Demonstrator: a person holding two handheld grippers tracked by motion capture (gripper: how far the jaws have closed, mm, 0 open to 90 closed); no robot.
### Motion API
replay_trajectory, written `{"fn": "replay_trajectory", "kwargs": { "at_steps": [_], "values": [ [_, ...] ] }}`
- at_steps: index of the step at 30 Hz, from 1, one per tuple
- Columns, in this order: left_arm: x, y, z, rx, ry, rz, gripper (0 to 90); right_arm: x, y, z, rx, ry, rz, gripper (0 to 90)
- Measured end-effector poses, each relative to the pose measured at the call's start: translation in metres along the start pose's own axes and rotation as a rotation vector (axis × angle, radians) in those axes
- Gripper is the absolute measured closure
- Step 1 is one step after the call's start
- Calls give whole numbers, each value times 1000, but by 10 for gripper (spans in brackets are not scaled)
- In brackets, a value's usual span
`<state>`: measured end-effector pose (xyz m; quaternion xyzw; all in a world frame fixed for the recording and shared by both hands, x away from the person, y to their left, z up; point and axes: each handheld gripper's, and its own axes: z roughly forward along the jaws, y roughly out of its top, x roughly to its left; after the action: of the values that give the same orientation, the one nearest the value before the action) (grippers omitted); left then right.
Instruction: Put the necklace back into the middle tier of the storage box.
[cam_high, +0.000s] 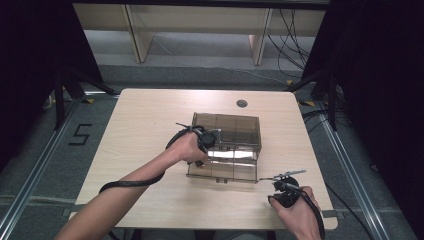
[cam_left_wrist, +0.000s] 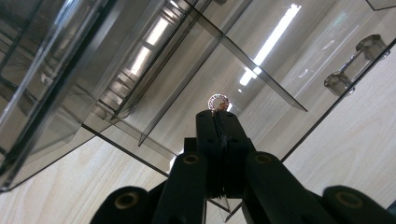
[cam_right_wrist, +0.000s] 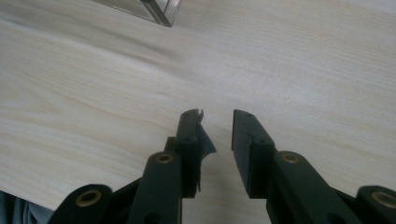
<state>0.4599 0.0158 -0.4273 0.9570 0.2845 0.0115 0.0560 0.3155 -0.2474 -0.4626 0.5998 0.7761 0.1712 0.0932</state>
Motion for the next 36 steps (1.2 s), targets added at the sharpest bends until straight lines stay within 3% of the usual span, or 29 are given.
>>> {"fn": "replay_trajectory", "kwargs": {
  "at_steps": [16, 18, 19, 20, 21, 32, 36],
  "values": [
    [0, -2, 8, 20, -3, 9, 874, 0, 0, 2, 3, -4, 4, 721],
    [0, -3, 7, 19, -7, 11, 855, 0, 0, 2, 2, -37, 9, 720],
    [0, -4, 6, 12, -9, 10, 845, 0, 0, 2, 1, -31, 8, 720],
    [0, -5, 5, 8, -8, 11, 833, 1, 0, 1, 0, 11, 3, 719],
    [1, -6, 3, -1, -7, 8, 819, -1, -1, 0, 5, 20, -23, 718],
    [5, -25, -21, -95, 11, 14, 674, 0, -1, 0, 4, 18, -17, 711],
    [8, -41, -30, -132, 20, -13, 643, 0, 0, 1, 0, 15, -10, 708]
  ]
}}
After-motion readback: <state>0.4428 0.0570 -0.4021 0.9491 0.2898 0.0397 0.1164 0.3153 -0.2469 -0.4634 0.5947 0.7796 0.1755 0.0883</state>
